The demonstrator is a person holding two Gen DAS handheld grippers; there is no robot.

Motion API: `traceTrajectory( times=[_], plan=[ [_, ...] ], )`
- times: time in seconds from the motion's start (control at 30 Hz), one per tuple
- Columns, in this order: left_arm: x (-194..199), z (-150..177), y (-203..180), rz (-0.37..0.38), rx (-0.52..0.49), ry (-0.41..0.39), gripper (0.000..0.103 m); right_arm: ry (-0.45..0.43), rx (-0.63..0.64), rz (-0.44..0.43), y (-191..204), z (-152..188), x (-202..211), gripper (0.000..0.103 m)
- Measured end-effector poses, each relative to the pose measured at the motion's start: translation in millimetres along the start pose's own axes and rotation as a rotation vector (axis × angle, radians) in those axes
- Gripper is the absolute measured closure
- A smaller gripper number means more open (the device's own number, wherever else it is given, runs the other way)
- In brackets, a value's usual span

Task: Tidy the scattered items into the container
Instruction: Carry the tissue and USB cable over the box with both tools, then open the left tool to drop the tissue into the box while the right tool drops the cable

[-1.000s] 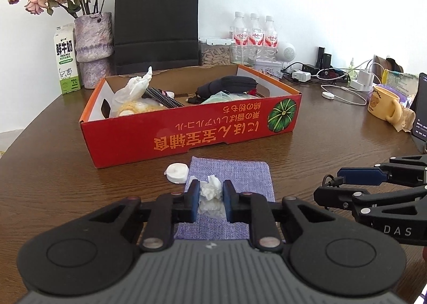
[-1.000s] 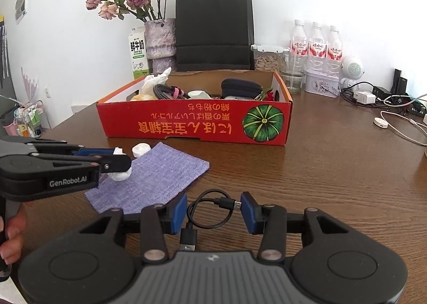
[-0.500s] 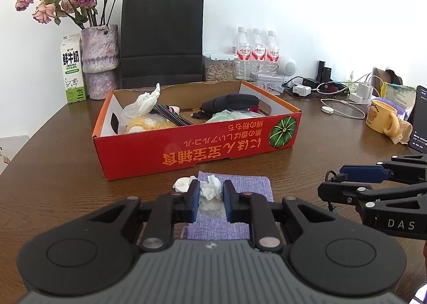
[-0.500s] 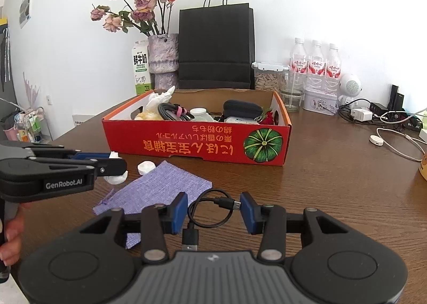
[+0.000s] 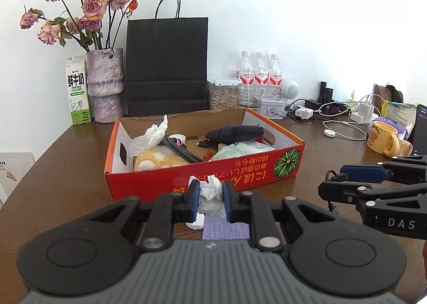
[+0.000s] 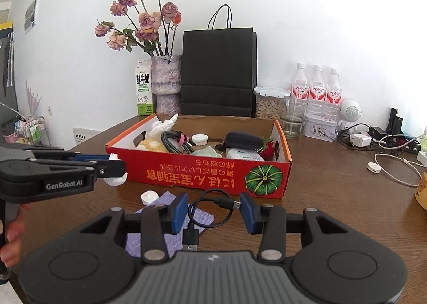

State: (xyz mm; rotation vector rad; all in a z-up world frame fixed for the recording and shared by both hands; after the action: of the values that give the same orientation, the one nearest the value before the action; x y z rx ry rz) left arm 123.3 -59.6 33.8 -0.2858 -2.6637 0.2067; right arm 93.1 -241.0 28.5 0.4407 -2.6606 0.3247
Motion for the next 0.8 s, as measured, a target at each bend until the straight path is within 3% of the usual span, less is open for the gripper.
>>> traceTrajectory(
  times=[0.43,0.8],
  plan=[
    [-34.0,-59.1,5.4,0.002,0.008,-0.095,0.084,-0.092,0.014,0.002,-17.2,-57.3,-33.3,0.061],
    [-106.4,-94.3,17.9,-0.025,0.032,-0.097,0.084,-0.125,0.007,-0.02,-37.5,-104.9,-112.1,0.061]
  ],
)
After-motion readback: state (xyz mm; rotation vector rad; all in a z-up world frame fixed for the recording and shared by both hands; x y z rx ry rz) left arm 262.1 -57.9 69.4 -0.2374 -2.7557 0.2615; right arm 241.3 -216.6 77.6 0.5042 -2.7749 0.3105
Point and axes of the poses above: each gripper's, at about its wrist camera, not at the fingertips, and x roughly against the way its jaws point, y to its left, z to its underside, the point moved 2 cm from there along -x, roughly the way its jaws point, and after that the axes turned 11 degrees about x, right-handed, at the moved point
